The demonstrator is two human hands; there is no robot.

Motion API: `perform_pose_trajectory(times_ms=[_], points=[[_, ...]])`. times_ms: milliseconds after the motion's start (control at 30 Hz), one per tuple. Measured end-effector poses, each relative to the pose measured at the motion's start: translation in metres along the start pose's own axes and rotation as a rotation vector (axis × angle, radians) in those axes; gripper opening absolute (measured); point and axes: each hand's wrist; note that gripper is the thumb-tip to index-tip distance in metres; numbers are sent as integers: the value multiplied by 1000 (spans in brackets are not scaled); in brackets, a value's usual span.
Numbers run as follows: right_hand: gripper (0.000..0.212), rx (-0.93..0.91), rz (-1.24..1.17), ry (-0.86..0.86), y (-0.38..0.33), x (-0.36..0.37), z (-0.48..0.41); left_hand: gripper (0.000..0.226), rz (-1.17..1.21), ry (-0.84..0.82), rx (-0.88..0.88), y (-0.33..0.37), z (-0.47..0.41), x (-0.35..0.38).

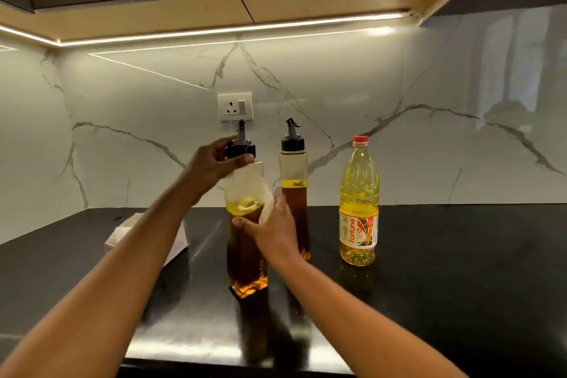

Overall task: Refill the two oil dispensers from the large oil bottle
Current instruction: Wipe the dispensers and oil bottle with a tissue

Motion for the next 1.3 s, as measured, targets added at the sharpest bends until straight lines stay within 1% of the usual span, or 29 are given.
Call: perform_pose_trajectory(times_ms=[67,100,167,233,267,300,367,433,467,533,567,600,700,767,800,833,933,1000,1067,1100,1167,1233,1267,1300], points=[[57,-15,-27,-10,-1,6,2,74,-50,45,19,-2,4,6],[54,-12,-93,-45,-6,5,3,73,-27,42,16,-4,5,7],[54,-21,-339,-148,-19,-1,3,65,84,-11,10,-8,7,5],[52,-21,-599,-219,-32,-13,-6,54,142,-69,9,-11,8,3],[49,-23,-642,-221,-40,-21,-14,49,151,-90,9,-11,9,4],[48,-20,-604,-207,-47,-29,-22,45,161,-100,8,-12,10,5],[43,26,-454,-188,-59,-42,-39,38,176,-86,11,-16,12,8],[33,60,-324,-242,-65,-47,-49,37,177,-62,15,-23,16,10],[32,56,-271,-283,-65,-48,-52,42,186,-57,12,-29,19,11],[32,30,-191,-315,-65,-49,-55,63,226,-56,-11,-39,26,11],[33,-7,-137,-285,-64,-50,-55,69,255,-59,-27,-43,28,12],[34,-62,-63,-233,-63,-51,-52,69,283,-62,-39,-46,30,13],[33,-277,101,-83,-52,-44,-35,57,341,-39,-55,-50,33,19],[37,-361,100,-47,-43,-37,-29,52,370,-9,-46,-50,34,22],[38,-356,73,-42,-42,-34,-29,52,373,-2,-38,-51,34,22],[38,-319,33,-50,-44,-32,-32,52,376,-2,-32,-51,34,22],[38,-135,-87,-140,-56,-33,-50,53,366,-37,-18,-51,33,20],[36,-28,-169,-211,-61,-37,-60,47,361,-61,-21,-50,33,18],[33,0,-198,-233,-61,-40,-62,43,397,-71,-34,-51,33,18],[32,-33,-149,-196,-59,-42,-59,42,409,-74,-39,-51,34,18],[29,-154,-56,-66,-50,-42,-51,41,418,-74,-32,-53,33,19],[27,-263,-44,11,-41,-38,-45,44,444,-73,-23,-53,33,20],[26,-285,-52,11,-40,-36,-43,51,464,-72,-24,-53,33,21],[26,-273,-74,-5,-41,-35,-43,63,483,-75,-31,-54,32,20]])
Point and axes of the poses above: each hand's wrist, its own z-axis away from the middle knuckle, its own x-axis out of the palm, y = z × x, and after that the axes turned 8 degrees about -y, right-handed
